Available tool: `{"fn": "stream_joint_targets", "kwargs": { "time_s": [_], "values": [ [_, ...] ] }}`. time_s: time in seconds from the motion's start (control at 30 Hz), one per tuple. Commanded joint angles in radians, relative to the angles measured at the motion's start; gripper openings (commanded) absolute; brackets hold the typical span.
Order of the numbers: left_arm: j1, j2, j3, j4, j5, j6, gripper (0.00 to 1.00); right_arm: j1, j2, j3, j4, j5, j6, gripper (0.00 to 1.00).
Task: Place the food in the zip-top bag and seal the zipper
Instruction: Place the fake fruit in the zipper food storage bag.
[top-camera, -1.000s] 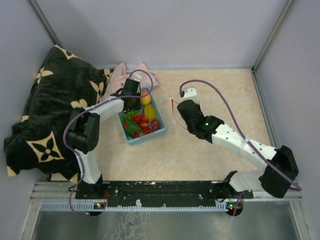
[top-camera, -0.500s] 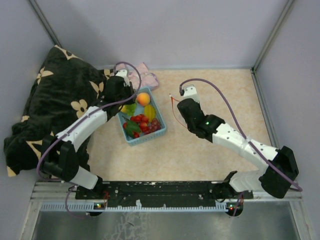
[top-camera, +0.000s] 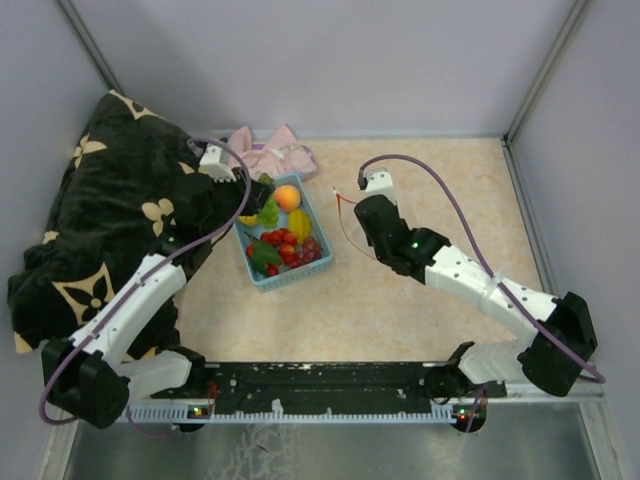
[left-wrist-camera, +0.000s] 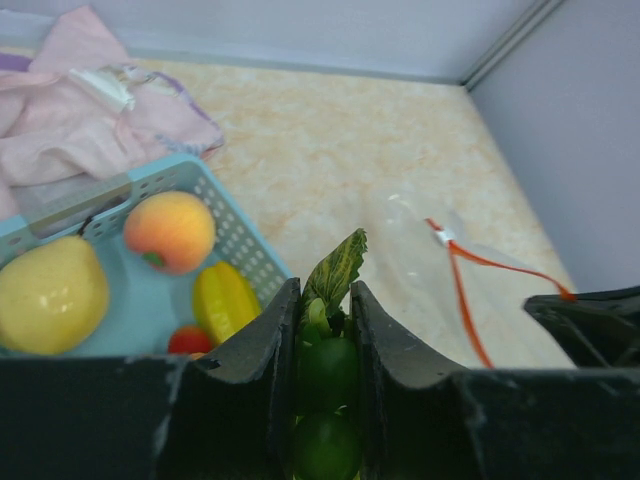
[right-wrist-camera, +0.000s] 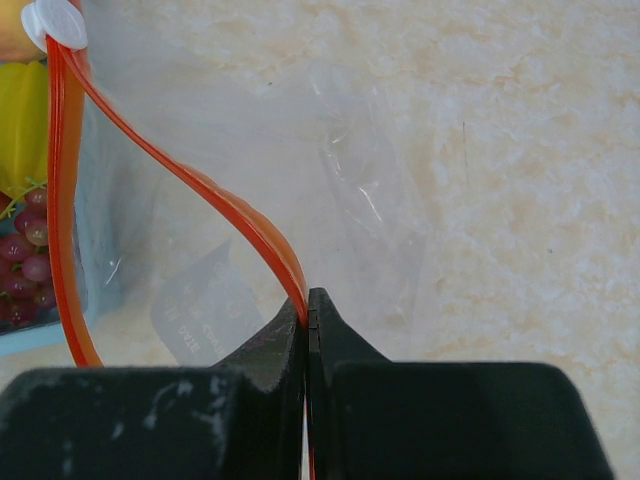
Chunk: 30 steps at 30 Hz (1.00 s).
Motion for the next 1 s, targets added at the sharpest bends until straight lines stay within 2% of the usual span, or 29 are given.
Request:
{"fn": "stream_joint_targets", "kwargs": {
  "time_s": [0.0,0.2,0.6,0.97],
  "values": [
    [-0.016,-0.061,-0.029,0.166,0.098,-0.115,0.04,0.014,0.007,0.056,0.032,-0.008,0.030,0.00],
    [-0.061,-0.085,-0.087,0.339,0.158,-0.231,0.03,0.017,0.010,0.054,0.042,-0.038,0.046,0.00],
    [-0.232,-0.026,-0.149,0.615,0.055,-0.290,0.02,0.017,0.004,0.038,0.065,-0.125,0.098,0.00],
    [-0.310,0.097,-0.206,0.874,0.004,-0.322,0.00,0.017,-0.005,0.032,0.090,-0.201,0.130,0.00]
  ]
}}
